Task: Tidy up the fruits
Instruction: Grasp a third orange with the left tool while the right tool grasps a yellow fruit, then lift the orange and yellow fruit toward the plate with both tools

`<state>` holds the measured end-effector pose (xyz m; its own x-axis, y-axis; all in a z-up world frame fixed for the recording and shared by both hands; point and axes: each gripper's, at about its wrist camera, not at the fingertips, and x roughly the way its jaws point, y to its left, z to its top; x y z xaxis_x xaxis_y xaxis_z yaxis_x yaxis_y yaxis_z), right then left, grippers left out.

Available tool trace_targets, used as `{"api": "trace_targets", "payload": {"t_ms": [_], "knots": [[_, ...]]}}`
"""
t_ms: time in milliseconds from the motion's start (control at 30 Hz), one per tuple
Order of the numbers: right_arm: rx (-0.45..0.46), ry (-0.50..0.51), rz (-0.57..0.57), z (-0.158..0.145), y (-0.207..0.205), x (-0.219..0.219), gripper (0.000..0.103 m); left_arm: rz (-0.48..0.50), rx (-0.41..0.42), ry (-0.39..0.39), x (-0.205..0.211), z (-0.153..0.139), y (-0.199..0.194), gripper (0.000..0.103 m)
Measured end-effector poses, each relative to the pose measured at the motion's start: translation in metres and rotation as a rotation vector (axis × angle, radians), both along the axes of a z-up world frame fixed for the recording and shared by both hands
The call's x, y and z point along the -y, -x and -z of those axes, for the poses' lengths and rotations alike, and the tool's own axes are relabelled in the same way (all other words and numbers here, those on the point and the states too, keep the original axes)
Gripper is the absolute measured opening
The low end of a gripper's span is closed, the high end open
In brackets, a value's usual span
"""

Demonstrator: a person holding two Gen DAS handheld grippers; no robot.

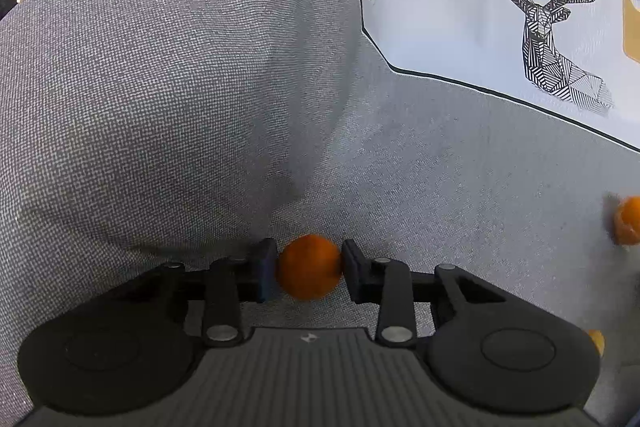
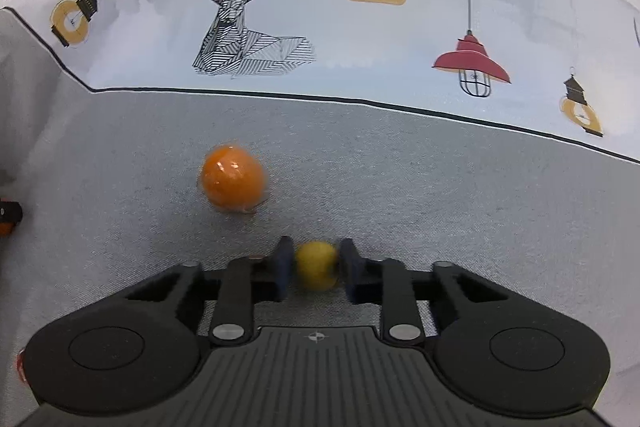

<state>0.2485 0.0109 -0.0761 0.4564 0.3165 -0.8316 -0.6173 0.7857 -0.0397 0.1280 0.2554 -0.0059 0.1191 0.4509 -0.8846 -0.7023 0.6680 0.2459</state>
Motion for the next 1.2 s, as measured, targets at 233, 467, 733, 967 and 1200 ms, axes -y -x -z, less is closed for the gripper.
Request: {"api": "trace_targets", "payload": {"t_ms": [233,467,733,967,1200], "knots": [[-0.003,-0.007,0.005,-0.002,0.001,0.001,0.026,0.004,0.002,-0.001,0.001,-0.001,0.000,0.037],[-0.032,-0.065,-0.067,-0.014,0.013,-0.007,0.026,0.070,0.056,0.006,0.015,-0.015,-0.004,0.037],[-0.072,-0.016,-0.095,-0.001,0.015,-0.014,0.026,0.157,0.095,0.049,0.039,-0.023,-0.009,0.037],[-0.065,0.000,-0.102,0.001,0.016,-0.018,0.026,0.187,0.105,0.114,0.043,-0.019,-0.013,0.037],[-0.064,0.003,-0.103,0.000,0.016,-0.018,0.026,0.163,0.102,0.183,0.036,-0.009,-0.013,0.038]]}}
